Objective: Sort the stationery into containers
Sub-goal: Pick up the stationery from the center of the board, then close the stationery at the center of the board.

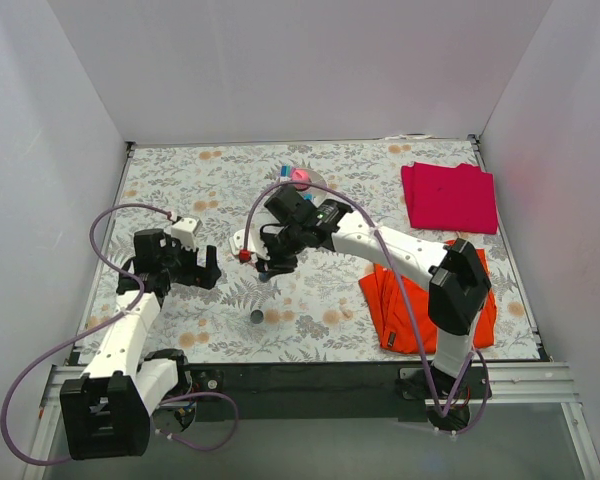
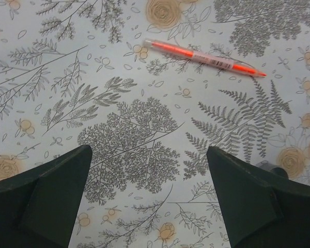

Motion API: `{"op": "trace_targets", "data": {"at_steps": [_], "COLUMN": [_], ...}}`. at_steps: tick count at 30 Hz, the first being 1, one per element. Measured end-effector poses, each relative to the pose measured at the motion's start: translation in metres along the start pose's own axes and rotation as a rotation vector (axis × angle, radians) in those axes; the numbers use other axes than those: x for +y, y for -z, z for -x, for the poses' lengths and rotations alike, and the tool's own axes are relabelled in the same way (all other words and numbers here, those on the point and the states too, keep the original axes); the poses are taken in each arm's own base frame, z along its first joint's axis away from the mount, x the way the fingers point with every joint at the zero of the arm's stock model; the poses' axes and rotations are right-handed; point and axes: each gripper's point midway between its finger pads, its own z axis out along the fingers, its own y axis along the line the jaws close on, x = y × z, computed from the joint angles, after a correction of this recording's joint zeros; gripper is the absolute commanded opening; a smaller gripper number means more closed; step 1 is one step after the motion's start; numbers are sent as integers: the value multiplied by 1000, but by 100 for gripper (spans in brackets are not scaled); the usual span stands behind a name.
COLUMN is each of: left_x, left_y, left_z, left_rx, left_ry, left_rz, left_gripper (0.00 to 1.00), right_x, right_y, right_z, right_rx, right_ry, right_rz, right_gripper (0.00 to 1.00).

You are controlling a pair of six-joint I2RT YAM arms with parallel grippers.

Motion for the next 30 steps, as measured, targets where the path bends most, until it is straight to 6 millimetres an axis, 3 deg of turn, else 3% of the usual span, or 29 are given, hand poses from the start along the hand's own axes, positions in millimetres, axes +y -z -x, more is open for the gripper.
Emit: {"op": "trace_targets", "data": {"at_steps": [4, 10, 14, 30], "left_x": [14, 38, 48, 57], "left_y": [1, 6, 8, 11], "left_z": [-5, 9, 8, 11], "left_rx": [-7, -80, -89, -113], "left_ry": [15, 38, 46, 52], "left_rz": [89, 229, 280, 323], "left_gripper": [97, 98, 98, 98], "right_x": [24, 61, 74, 73], "right_y": [-13, -32, -38, -66], "right_z": [25, 28, 28, 14], "right_rx": [-16, 27, 46, 108], "right_ry": [60, 100, 110, 103], "right_rz": [56, 160, 198, 219], "right_gripper": [14, 13, 12, 9]}}
